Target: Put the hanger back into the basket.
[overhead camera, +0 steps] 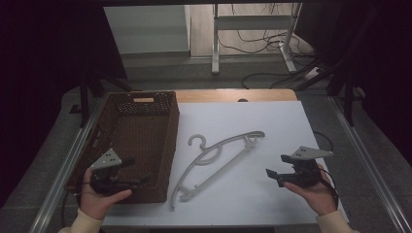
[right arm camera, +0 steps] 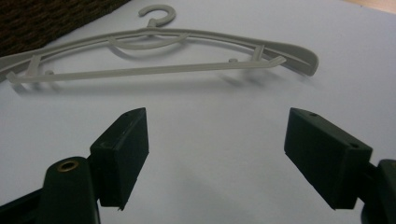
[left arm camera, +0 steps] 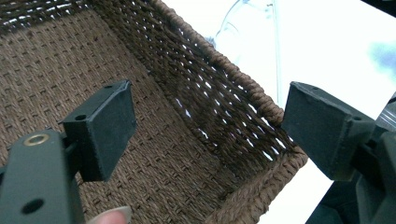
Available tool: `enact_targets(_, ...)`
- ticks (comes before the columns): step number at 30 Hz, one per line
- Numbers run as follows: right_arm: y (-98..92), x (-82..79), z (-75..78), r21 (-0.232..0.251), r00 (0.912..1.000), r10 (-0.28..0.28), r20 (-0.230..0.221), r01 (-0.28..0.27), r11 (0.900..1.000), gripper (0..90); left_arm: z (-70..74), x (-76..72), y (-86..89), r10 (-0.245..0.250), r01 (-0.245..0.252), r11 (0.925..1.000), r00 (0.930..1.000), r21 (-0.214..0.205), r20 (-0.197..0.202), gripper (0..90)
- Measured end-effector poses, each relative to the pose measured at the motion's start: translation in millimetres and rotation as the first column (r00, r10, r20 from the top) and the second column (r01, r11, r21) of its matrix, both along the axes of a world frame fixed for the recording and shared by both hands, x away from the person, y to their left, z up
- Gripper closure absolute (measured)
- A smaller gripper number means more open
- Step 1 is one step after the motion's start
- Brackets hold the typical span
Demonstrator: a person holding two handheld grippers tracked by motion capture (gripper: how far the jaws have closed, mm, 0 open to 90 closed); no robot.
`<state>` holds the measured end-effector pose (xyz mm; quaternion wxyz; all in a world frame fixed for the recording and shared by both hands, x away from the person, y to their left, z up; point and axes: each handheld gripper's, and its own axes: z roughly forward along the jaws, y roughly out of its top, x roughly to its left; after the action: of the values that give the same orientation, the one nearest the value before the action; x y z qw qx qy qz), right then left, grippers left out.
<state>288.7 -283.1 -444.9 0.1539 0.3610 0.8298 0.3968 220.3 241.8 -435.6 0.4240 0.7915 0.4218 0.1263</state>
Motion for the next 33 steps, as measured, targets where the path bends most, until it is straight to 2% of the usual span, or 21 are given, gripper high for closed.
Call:
enact_targets(13,7.5,6.0,2.9,-0.009,1.0,0.003,-0.007,-0.003,1.0,19.6,0.8,-4.0,0.0,0.007,-0.007,1.0,1.0,0.003,0.001,17.3)
enact_targets(20,16.3,17.2,1.4,-0.031,0.9995,0.016,-0.026,-0.017,0.9994,21.1,2.5,-5.4,0.0,0.004,-0.004,1.0,1.0,0.007,0.008,17.3)
enact_targets(22,28.0,27.6,1.4,-0.045,0.9982,0.031,-0.05,-0.034,0.9984,21.4,1.9,-5.3,0.2,0.002,-0.002,1.0,1.0,0.006,0.004,17.4)
enact_targets(23,28.0,27.6,1.4,-0.045,0.9982,0.031,-0.05,-0.034,0.9984,21.4,1.9,-5.3,0.2,0.002,-0.002,1.0,1.0,0.006,0.004,17.3)
enact_targets(25,44.6,39.7,3.5,-0.069,0.9962,0.05,-0.072,-0.055,0.9961,22.8,2.4,-5.9,-0.2,-0.002,0.002,0.9999,1.0,0.01,0.007,17.3)
enact_targets(29,68.8,54.6,7.6,-0.102,0.9928,0.077,-0.092,-0.087,0.991,26.5,3.3,-6.9,-0.7,-0.004,0.004,1.0,0.9999,0.007,0.011,17.4)
enact_targets(30,68.8,54.6,7.6,-0.102,0.9928,0.077,-0.092,-0.087,0.991,26.5,3.3,-6.9,-0.7,-0.004,0.004,1.0,0.9999,0.007,0.011,17.4)
enact_targets(31,80.3,62.4,8.6,-0.119,0.9907,0.078,-0.112,-0.091,0.9887,29.1,4.1,-7.2,-0.3,-0.003,0.003,1.0,0.9999,0.006,0.011,17.4)
enact_targets(33,91.2,70.7,8.6,-0.13,0.9872,0.089,-0.132,-0.106,0.9858,31.5,6.6,-8.0,0.5,-0.002,0.002,1.0,0.9998,0.004,0.019,17.4)
